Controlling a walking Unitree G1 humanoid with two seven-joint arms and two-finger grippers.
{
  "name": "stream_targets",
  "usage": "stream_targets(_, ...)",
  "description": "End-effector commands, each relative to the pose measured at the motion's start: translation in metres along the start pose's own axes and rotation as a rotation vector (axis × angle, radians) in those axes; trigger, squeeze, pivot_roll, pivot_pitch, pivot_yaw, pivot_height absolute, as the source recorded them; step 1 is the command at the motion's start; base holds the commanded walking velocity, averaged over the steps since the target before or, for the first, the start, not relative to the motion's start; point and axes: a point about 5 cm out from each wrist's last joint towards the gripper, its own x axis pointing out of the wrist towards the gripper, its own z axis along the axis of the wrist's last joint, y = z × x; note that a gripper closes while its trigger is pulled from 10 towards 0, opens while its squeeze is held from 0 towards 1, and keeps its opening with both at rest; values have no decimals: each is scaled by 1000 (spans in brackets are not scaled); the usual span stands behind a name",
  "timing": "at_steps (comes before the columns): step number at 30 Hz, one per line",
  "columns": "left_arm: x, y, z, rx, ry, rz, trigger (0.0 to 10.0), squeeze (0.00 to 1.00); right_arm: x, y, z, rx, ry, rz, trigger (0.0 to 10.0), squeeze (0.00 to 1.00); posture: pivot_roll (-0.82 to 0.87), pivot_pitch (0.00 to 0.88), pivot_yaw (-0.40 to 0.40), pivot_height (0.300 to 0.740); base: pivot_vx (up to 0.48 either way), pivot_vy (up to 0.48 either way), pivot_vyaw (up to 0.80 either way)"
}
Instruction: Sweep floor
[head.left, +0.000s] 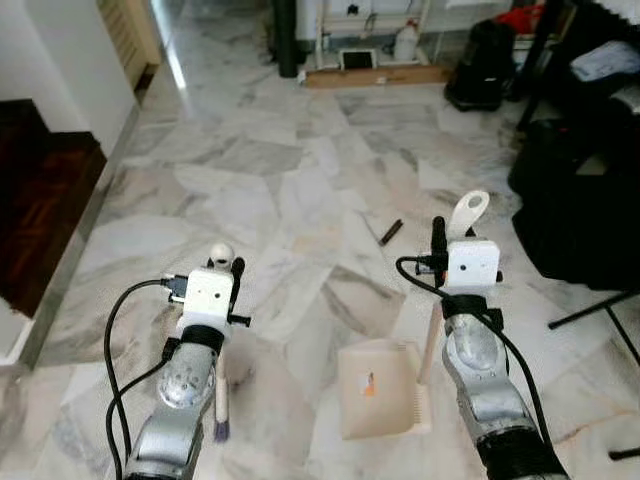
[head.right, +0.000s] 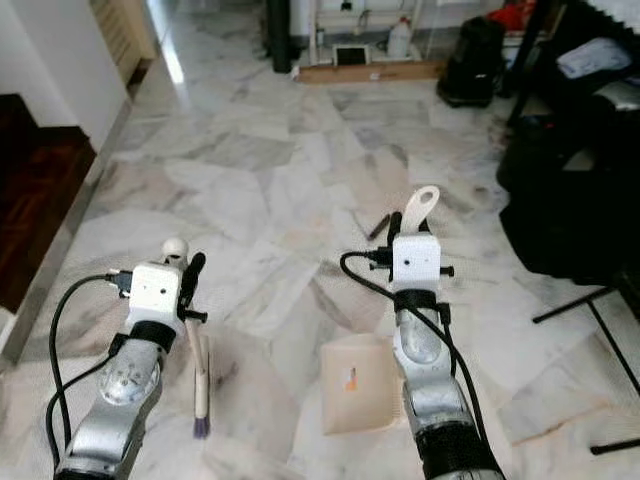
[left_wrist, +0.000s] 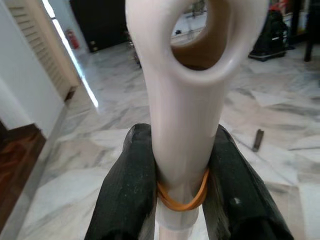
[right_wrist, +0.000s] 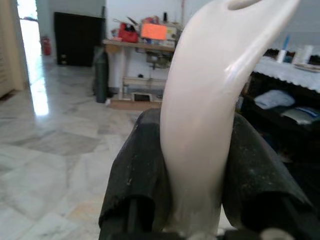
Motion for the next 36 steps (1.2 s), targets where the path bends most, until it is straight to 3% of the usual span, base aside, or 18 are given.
stream_targets(1, 0, 6, 4, 15, -15, 13, 10000, 0, 3, 3, 8, -4, -38, 9, 10000, 0, 64, 128, 20, 740, 409, 0, 0)
stream_targets(20, 0, 5, 3, 13, -12, 12, 10000, 0, 3, 4, 8, 13, -35, 8, 10000, 0, 64, 124, 19, 740, 406, 0, 0)
stream_targets(36, 0, 5, 3, 11, -9, 9, 10000, 0, 4, 4, 7, 15, -33, 6, 10000, 0, 65, 129, 19, 740, 406, 0, -555)
